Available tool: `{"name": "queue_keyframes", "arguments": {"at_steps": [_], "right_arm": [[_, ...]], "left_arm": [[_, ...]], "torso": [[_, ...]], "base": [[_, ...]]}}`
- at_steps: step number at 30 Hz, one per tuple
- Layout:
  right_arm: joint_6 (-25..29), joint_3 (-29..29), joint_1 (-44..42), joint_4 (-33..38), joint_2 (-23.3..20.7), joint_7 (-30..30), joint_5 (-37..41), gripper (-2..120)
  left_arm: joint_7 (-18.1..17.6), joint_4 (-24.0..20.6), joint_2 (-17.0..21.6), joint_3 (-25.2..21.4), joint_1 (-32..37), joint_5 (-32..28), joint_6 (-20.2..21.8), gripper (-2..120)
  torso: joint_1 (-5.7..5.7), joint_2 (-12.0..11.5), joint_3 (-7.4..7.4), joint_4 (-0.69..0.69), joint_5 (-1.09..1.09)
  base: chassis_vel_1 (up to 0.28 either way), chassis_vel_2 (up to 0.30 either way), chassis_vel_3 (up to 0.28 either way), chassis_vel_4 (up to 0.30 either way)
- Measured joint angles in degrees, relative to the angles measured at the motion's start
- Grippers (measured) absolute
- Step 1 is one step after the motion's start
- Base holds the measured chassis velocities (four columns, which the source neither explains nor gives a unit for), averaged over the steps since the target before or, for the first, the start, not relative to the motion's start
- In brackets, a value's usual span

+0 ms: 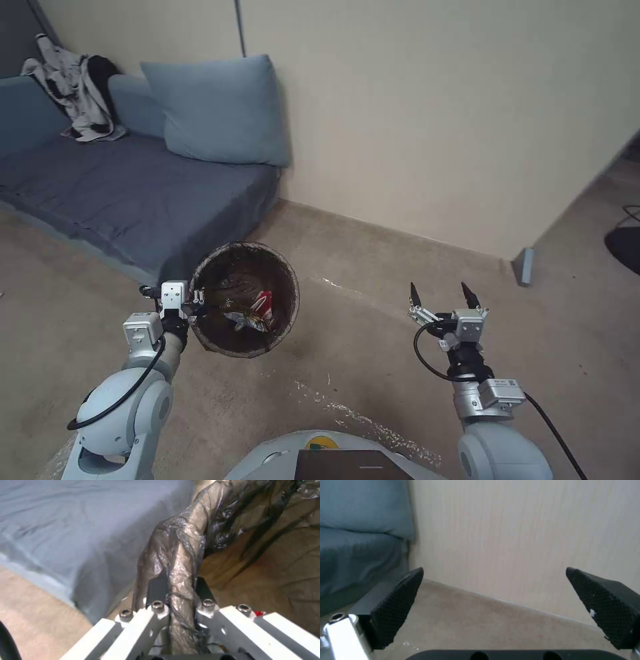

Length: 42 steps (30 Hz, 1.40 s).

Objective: Pick up the trash bin, then pick up the garbage from the floor and place it into the trash bin.

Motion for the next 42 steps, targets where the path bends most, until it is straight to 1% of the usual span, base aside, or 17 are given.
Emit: {"name": "queue_keyframes", "arguments": {"at_steps": [10,15,20,26,42], "right_arm": [[-0.6,-0.1,0.5,0.0,0.0,0.1,0.0,100],[-0.8,-0.1,0.7,0.0,0.0,0.2,0.0,100],[-0.9,-0.1,0.7,-0.2,0.0,0.2,-0.1,100],[-1.0,-0.1,0.7,-0.4,0.0,0.3,0.0,100],[-1.8,-0.6,1.5,-0.5,-0.3,0.5,0.0,100]], "left_arm": [[0.0,-0.2,-0.1,0.0,-0.1,-0.1,0.0,3],[0.0,-0.3,-0.1,0.1,-0.1,-0.2,0.0,3],[0.0,-0.4,-0.1,0.1,0.0,-0.2,0.0,3],[0.0,-0.4,-0.2,0.2,0.1,-0.1,-0.1,3],[0.1,-0.5,-0.3,0.2,0.3,0.0,-0.2,3]], "torso": [[0.0,0.0,0.0,0.02,0.0],[0.0,0.0,0.0,0.0,0.0],[0.0,0.0,0.0,0.02,0.0],[0.0,0.0,0.0,0.0,0.0],[0.0,0.0,0.0,0.01,0.0]], "base": [[0.079,0.086,0.083,0.078],[0.094,0.089,0.076,0.08],[0.088,0.093,0.091,0.096],[0.074,0.081,0.1,0.093],[0.103,0.095,0.097,0.1]]}}
